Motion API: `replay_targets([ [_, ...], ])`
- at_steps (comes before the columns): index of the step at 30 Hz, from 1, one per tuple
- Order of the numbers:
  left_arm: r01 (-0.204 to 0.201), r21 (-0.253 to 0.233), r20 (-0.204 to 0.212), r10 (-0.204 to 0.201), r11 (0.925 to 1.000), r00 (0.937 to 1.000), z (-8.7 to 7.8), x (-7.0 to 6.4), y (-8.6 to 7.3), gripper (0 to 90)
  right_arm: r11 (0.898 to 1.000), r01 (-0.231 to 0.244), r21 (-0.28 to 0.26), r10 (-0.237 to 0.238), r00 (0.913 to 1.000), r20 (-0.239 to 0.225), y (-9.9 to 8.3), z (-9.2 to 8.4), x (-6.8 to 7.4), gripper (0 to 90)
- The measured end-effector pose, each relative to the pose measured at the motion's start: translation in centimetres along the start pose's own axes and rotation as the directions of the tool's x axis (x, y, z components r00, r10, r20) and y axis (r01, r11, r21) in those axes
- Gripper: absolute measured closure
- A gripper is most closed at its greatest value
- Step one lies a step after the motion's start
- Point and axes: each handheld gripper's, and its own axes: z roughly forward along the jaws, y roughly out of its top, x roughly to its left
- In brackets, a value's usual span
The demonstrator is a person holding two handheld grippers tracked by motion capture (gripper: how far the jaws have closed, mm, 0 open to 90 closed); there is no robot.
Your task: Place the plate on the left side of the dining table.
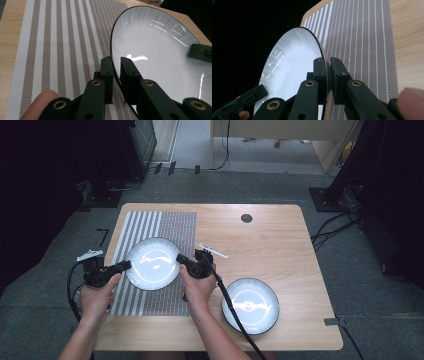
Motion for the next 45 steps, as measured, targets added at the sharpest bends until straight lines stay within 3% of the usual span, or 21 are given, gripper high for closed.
replay_targets([
  [13,0.083,0.044,-0.039,-0.082,0.9955,0.9959,3.9,3.6,1.3,84.1,0.998,-0.051,0.036,0.05,0.9979,0.041,0.6,5.3,-0.9,84.1],
  [19,0.109,0.063,-0.057,-0.106,0.992,0.9927,5.5,4.6,1.9,84.6,0.996,-0.08,0.036,0.077,0.9952,0.059,0.8,7.2,-1.7,84.1],
  [23,0.138,0.064,-0.065,-0.134,0.9884,0.9888,6.6,5.1,2.1,84.8,0.994,-0.101,0.03,0.099,0.9924,0.074,0.9,8.1,-1.9,83.9],
  [27,0.152,0.082,-0.071,-0.147,0.985,0.9866,7.7,5.6,2.3,84.8,0.995,-0.094,0.021,0.091,0.9914,0.094,0.9,8.7,-2.2,83.9],
  [37,0.156,0.111,-0.085,-0.147,0.9815,0.9855,9.4,6.0,2.6,85.0,0.993,-0.114,0.016,0.112,0.9865,0.12,0.9,9.8,-3.3,84.0],
  [41,0.157,0.099,-0.085,-0.148,0.9826,0.9852,9.5,5.9,2.6,85.0,0.993,-0.117,0.018,0.114,0.9858,0.123,0.9,9.9,-3.5,84.2],
  [43,0.151,0.098,-0.061,-0.146,0.9835,0.9874,9.5,5.9,2.6,82.0,0.993,-0.117,0.02,0.114,0.9856,0.125,0.9,10.0,-3.5,84.3],
  [45,0.148,0.1,-0.041,-0.145,0.9839,0.9887,9.5,5.8,2.6,73.5,0.993,-0.117,0.026,0.113,0.9853,0.128,0.9,10.1,-3.7,83.6],
])
